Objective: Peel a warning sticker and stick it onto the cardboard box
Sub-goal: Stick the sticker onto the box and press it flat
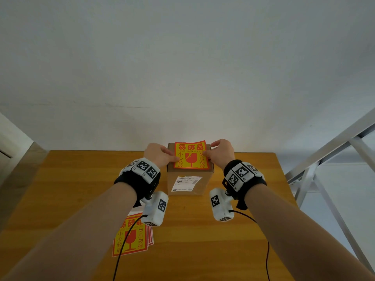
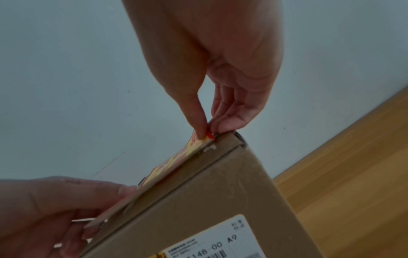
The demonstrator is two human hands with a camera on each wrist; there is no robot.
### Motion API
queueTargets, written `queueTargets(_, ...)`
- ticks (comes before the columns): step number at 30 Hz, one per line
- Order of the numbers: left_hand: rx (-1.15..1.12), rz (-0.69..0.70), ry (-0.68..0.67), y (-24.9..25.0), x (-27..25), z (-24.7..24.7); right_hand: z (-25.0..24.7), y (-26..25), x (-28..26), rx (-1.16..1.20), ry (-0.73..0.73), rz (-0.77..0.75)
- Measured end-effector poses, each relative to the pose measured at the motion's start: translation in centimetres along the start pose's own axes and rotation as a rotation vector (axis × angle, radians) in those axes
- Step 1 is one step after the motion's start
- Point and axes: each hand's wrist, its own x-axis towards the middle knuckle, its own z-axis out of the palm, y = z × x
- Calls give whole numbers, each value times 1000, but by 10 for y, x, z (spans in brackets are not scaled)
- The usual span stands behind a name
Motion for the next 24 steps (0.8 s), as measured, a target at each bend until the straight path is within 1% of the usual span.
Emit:
queueTargets(6,-6,10,-8,-1,1,0,0,0,-4,-107,20,-94)
queueTargets(10,-6,30,-8,-2,1,1,3,3,-6,-192,55,-184)
queueTargets(14,9,42,-24,-4,1,-1,1,4,-12,-282,91,-237)
queueTargets(16,21,67,-16,-6,1,-1,-1,4,-15,-312,126,-281)
queueTargets(17,47,106,17,-6,0,-1,-1,5,-17,-313,138,-317)
queueTargets(19,174,236,138,-6,-5,4,2,7,-19,-339,119,-411)
queueTargets(20,265,315,187,-7,-6,8,5,8,-20,-390,89,-459)
queueTargets(21,366,390,201,-8,-7,12,7,10,-20,-458,50,-500)
queueTargets(22,475,450,180,-10,-8,18,10,12,-21,-527,6,-529)
queueTargets(24,697,511,81,-14,-7,26,15,18,-21,-634,-71,-548)
